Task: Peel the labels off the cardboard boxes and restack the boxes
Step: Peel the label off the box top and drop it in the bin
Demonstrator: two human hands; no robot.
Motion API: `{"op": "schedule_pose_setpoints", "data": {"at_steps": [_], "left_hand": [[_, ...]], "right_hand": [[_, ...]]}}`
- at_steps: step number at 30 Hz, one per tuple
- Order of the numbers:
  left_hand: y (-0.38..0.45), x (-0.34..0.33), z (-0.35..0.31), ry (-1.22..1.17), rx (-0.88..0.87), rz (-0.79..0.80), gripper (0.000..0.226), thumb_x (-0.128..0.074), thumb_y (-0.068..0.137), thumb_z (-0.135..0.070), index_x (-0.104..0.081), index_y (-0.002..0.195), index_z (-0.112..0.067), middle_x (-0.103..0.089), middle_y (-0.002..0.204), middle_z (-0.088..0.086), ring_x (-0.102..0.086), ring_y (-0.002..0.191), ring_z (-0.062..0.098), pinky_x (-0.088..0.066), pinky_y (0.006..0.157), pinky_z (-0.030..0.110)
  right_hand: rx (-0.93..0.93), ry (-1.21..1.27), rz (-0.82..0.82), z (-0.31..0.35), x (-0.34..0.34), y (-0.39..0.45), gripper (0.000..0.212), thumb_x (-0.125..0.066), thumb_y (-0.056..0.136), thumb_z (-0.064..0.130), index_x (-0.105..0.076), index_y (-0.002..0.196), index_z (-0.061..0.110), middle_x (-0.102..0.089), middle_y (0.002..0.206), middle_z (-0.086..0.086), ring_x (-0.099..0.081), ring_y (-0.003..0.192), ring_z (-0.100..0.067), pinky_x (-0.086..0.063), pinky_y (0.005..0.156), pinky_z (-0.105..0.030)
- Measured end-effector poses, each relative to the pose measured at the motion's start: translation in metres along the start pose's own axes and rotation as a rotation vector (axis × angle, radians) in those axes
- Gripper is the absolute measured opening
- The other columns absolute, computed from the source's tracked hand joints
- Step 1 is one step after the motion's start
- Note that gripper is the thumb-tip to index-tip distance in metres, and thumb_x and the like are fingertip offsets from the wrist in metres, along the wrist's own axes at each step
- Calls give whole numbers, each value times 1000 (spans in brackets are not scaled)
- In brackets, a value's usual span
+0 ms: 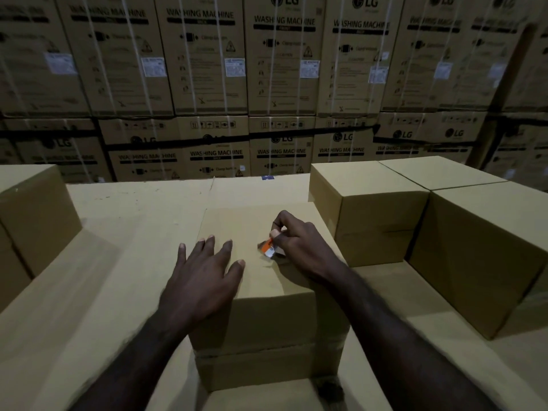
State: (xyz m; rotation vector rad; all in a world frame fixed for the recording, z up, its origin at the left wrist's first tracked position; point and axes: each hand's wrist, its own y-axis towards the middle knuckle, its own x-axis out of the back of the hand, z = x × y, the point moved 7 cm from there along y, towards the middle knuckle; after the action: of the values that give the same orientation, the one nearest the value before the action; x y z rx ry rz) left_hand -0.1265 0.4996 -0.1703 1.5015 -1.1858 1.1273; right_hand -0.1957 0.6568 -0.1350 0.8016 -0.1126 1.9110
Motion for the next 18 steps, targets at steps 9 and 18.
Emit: {"op": "schedule_pose_setpoints", "data": {"at_steps": [9,18], "left_hand": [[-3,5,0,-37,7,-60,82,-13,80,-65,-28,151,-26,-21,160,5,-13,148,20,8,118,46],[-26,30,-29,-68,-81,-291,71,-20,86,-56,-39,146,-24,-27,157,6,-16,148,23,5,119,45]], "right_hand": [[10,226,-126,-9,14,3,6,-51,98,15,-57,97,18,-67,106,-6,-64,100,-16,-56,88,-45],[34,115,-298,3,46,-38,5,-56,95,16,-60,97,19,-66,112,2,-61,107,-12,-55,89,-35]]}}
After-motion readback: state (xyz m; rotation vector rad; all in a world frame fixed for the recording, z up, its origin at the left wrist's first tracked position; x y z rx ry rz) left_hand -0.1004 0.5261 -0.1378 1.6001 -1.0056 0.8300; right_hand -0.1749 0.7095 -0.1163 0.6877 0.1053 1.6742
